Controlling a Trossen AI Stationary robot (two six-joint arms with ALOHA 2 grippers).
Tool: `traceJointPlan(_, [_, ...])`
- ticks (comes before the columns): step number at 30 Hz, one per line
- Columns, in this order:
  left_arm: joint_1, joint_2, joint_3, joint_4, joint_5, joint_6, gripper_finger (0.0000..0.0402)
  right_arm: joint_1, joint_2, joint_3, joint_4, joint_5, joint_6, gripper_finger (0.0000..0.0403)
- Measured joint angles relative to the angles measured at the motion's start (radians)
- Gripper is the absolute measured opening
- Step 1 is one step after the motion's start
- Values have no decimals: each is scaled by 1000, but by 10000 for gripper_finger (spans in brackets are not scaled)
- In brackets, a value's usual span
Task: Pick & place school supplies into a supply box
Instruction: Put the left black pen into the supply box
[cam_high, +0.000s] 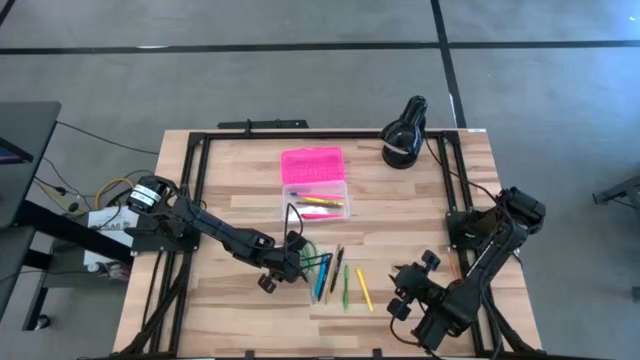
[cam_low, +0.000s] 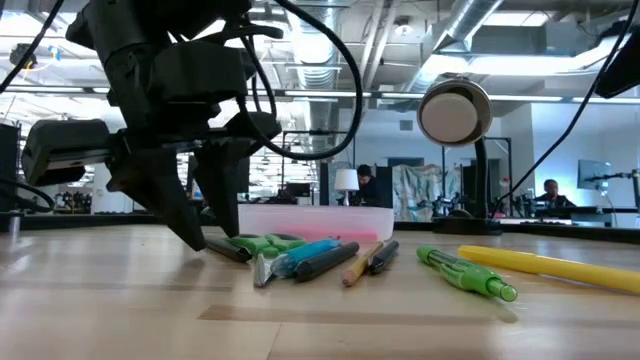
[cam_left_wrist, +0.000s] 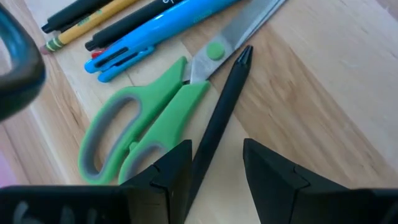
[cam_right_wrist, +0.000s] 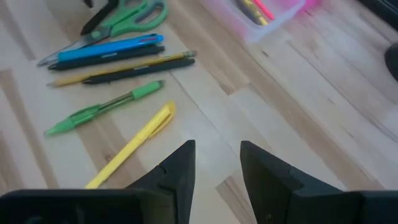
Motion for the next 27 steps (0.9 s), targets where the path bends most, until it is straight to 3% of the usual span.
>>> traceJointPlan(8, [22, 0, -21, 27, 14, 1, 139, -2, 0, 0, -7, -2, 33, 121])
traceJointPlan(17, [72, 0, -21, 10, 139, -19, 139, -2, 0, 0, -7, -1, 25, 121])
traceJointPlan(27, [81, -3, -18, -68, 173, -81, 139, -4, 0, 0, -7, 0, 12, 121])
